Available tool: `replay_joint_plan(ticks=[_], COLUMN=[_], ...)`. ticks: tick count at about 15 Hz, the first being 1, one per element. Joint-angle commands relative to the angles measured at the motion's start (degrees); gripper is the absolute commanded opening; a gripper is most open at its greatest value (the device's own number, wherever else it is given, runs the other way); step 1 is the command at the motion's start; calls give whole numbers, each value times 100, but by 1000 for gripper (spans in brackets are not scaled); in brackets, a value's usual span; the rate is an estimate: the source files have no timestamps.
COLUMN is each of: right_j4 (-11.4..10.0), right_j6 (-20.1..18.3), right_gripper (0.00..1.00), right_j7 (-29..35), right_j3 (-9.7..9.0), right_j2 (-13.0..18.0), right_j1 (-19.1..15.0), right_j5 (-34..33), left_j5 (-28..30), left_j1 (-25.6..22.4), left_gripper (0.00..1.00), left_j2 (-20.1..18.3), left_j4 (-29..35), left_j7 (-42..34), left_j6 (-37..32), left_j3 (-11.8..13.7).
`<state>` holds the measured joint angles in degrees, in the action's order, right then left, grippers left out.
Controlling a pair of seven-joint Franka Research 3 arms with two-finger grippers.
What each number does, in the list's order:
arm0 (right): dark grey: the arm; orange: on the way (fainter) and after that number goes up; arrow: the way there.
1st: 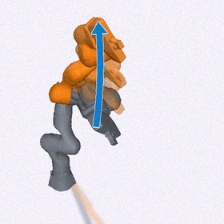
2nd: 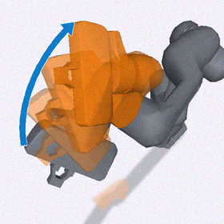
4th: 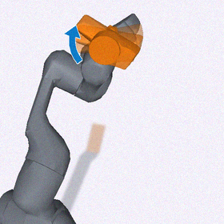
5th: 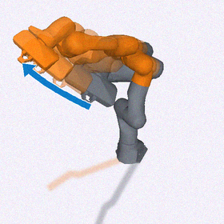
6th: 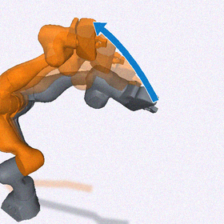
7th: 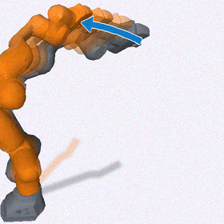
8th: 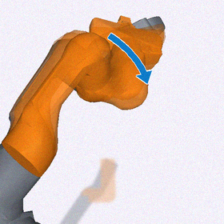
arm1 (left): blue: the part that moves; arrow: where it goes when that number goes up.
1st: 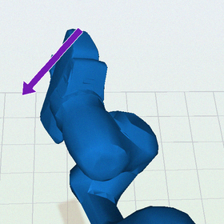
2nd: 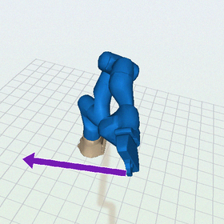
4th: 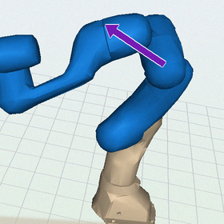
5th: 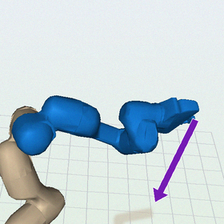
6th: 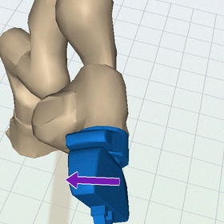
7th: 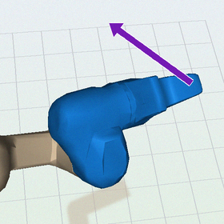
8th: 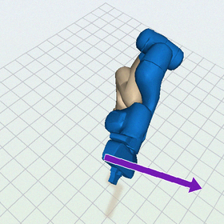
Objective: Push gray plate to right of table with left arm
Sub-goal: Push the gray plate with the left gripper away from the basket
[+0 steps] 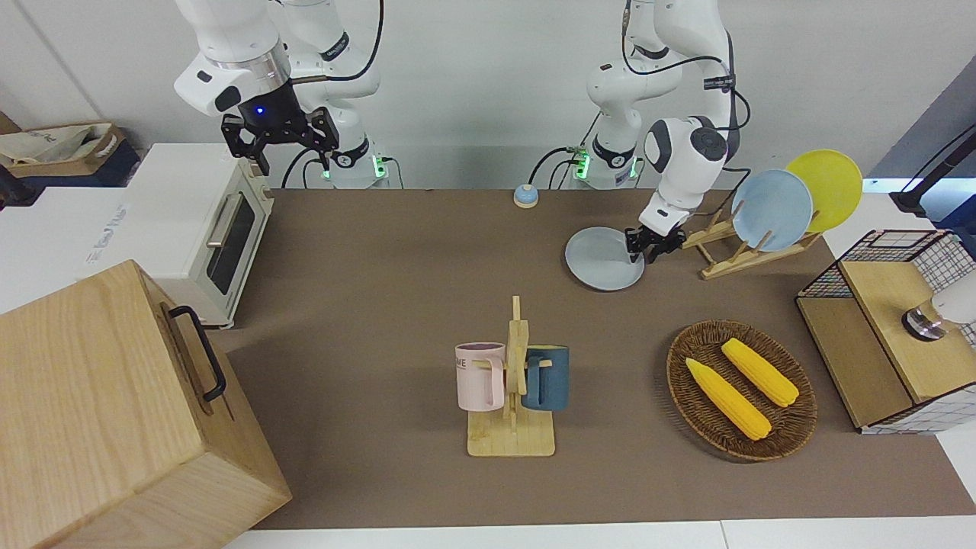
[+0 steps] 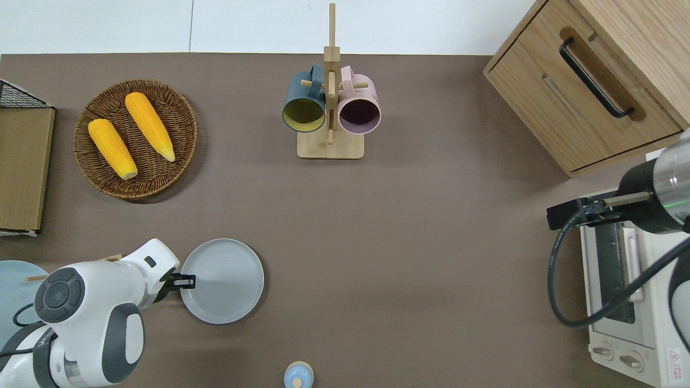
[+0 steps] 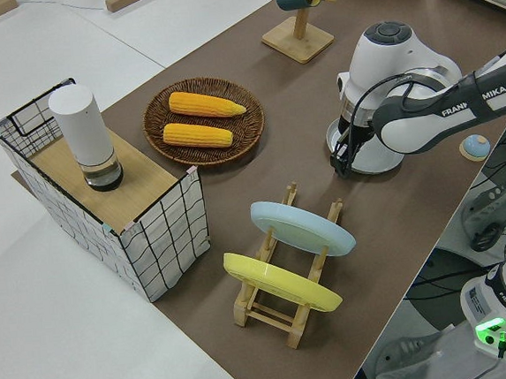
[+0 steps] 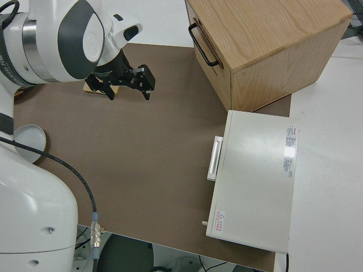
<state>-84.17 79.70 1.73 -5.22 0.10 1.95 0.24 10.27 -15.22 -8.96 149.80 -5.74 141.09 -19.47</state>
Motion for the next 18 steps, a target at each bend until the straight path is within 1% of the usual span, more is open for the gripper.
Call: replay_joint_plan(ticks=[1, 5, 8, 12, 15, 18], right_j4=[-3, -3, -3, 6, 5, -3], right_j6=[-69, -69, -69, -69, -69, -69], right_gripper=[983, 983, 983, 983, 983, 983], right_j7=[-15, -15, -15, -15, -15, -15], right_j3=[-32, -32, -32, -32, -32, -32], right_j2=[43, 43, 43, 43, 43, 43], right_j1=[-64, -64, -64, -64, -64, -64], right_j5=[46, 55, 55, 46, 46, 46], left_j5=[106, 98, 106, 185, 186, 186], left_j1=[89, 89, 203, 738, 1125, 1617], left_gripper=[0, 0, 0, 0, 0, 0], left_j2=[8, 52, 201, 491, 720, 956], left_j4=[102, 102, 94, -29, -249, -521], left_j7=[-77, -51, 81, 660, 1082, 1670], left_j6=[217, 243, 375, 541, 560, 568], left_j3=[31, 31, 4, 4, -4, -4])
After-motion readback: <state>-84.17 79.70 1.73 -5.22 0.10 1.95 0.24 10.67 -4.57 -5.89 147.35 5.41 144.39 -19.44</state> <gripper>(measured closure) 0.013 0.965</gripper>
